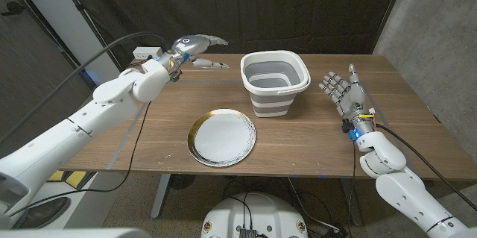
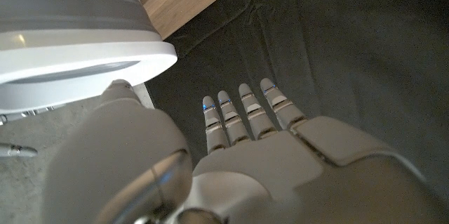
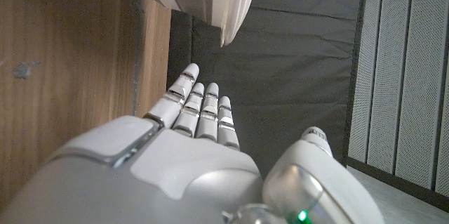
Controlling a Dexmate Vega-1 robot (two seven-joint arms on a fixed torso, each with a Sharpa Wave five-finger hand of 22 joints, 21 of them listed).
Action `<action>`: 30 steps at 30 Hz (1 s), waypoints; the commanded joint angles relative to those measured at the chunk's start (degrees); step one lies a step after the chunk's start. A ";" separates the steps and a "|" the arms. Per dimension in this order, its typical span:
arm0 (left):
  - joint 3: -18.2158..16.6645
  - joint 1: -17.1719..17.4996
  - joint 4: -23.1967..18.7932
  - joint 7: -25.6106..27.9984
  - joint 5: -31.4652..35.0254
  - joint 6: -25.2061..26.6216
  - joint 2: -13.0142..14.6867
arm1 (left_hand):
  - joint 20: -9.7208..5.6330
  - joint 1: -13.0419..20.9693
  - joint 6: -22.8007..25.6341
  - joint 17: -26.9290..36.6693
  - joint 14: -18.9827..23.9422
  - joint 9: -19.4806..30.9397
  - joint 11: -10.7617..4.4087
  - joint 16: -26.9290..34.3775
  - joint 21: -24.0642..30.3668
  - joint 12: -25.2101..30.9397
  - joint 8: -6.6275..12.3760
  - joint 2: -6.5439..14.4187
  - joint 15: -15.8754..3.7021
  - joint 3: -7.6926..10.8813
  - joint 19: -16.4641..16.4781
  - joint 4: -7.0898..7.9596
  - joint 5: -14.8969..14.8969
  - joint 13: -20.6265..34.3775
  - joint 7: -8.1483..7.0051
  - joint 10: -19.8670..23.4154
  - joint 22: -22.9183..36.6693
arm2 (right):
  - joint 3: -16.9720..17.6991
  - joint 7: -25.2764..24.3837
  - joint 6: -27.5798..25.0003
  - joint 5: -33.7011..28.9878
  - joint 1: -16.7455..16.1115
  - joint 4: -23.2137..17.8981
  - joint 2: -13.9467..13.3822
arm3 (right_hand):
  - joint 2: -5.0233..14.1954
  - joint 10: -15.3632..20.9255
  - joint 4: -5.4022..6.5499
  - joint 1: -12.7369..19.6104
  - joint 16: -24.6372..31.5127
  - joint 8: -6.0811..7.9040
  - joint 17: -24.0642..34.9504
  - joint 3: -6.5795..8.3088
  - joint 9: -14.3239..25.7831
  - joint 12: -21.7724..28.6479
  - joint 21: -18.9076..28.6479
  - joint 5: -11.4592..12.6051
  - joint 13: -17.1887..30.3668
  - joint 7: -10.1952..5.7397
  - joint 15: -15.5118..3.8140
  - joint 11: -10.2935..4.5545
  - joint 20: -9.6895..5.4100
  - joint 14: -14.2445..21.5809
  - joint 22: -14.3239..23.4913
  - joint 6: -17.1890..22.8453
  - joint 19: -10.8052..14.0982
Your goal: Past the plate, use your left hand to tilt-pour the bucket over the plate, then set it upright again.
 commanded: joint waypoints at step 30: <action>-9.87 20.92 11.29 -1.34 -57.29 -23.87 -11.87 | -0.92 -9.30 -3.65 0.31 -1.86 -0.05 6.22 -0.21 0.85 0.02 -0.56 4.03 0.99 -3.56 0.37 1.18 -0.95 -1.08 5.47 -1.84 0.36 | -5.13 19.00 1.14 4.13 16.58 19.06 1.34 | 0.60 0.65 -0.05 -0.31 -0.07 -0.04 0.15 -0.76 0.15 -0.01 -0.11 0.30 0.20 -0.22 -0.24 -0.39 -0.34 0.36 0.22 0.59 0.17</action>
